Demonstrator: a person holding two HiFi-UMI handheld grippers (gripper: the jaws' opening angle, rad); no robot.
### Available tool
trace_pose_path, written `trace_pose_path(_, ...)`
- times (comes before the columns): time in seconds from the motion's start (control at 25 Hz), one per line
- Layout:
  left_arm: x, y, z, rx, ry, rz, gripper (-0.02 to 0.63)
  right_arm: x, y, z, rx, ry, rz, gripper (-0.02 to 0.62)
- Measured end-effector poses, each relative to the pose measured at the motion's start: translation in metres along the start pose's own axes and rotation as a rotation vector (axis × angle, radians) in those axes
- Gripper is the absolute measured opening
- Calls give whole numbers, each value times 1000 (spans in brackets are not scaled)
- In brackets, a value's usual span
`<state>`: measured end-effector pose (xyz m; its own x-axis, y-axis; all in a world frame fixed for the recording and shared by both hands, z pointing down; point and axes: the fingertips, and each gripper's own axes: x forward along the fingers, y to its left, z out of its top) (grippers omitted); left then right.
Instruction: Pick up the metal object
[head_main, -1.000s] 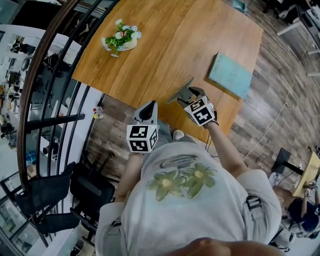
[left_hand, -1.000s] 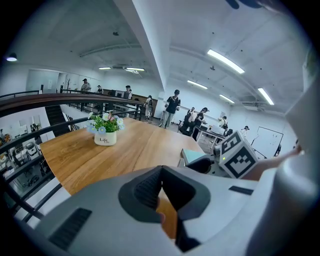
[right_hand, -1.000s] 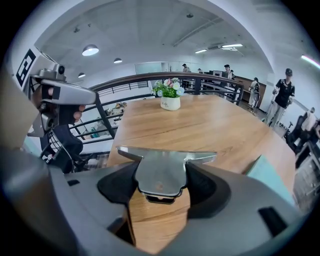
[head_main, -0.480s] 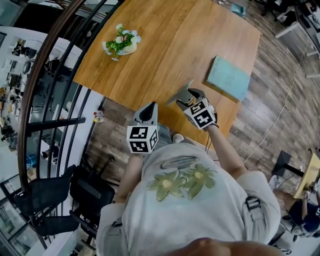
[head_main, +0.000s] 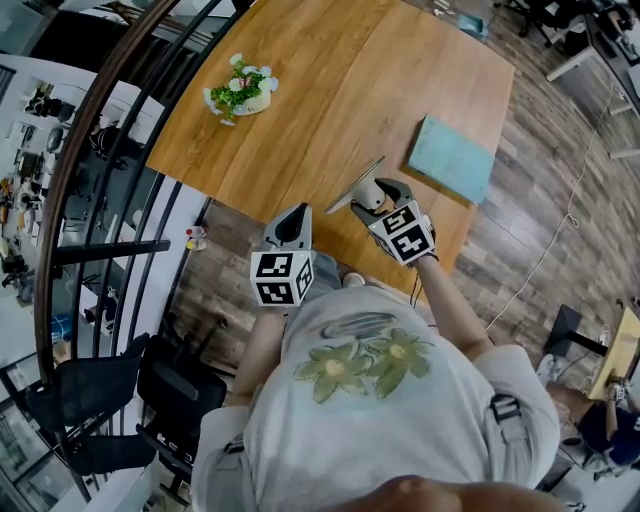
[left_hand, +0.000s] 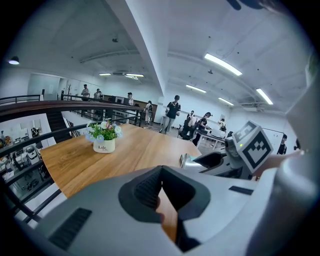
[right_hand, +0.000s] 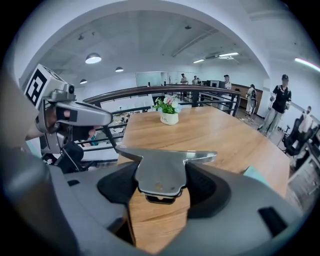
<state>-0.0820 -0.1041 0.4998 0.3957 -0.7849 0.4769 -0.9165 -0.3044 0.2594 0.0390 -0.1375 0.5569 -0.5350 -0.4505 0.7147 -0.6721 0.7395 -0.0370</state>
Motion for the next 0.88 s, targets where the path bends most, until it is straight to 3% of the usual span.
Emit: trace_pose_path(0.88, -4, -12, 7, 37, -10, -7, 14, -55, 8, 48, -14, -158, -22, 288)
